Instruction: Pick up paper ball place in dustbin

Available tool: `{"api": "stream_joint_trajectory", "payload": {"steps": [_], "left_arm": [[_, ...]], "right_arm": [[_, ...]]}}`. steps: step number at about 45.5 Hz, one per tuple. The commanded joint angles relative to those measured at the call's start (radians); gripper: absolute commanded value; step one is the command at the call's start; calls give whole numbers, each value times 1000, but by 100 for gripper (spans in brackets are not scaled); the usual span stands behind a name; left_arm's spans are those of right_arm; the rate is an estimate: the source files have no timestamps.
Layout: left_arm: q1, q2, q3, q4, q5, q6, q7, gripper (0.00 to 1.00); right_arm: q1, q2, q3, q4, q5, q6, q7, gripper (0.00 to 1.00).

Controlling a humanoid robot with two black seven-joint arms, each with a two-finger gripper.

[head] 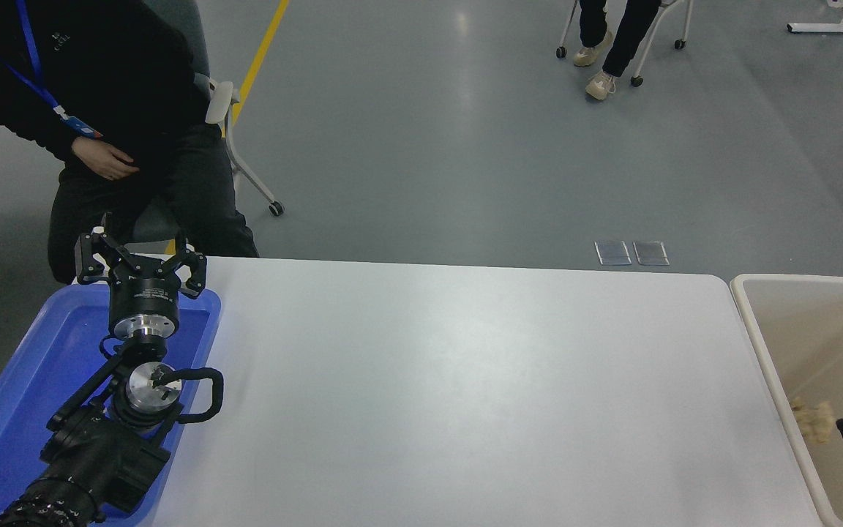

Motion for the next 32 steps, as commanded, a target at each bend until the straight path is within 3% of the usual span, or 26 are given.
{"api": "stream_joint_trajectory", "payload": {"steps": [1,11,19,26,32], "left_arm": [[0,0,0,0,0,0,0,99],[0,0,0,0,0,0,0,99],[0,0,0,0,0,0,0,99],[0,0,0,0,2,0,0,99],[0,0,0,0,0,0,0,99]], "right_arm": [[63,-37,-40,72,-13,9,2,100],[195,-216,-134,317,-77,9,2,100],[324,-426,-172,694,-269,4,2,100],[386,-520,-175,918,-476,1,-5,100],[424,-561,-207,1043,-554,0,-8,100]]}}
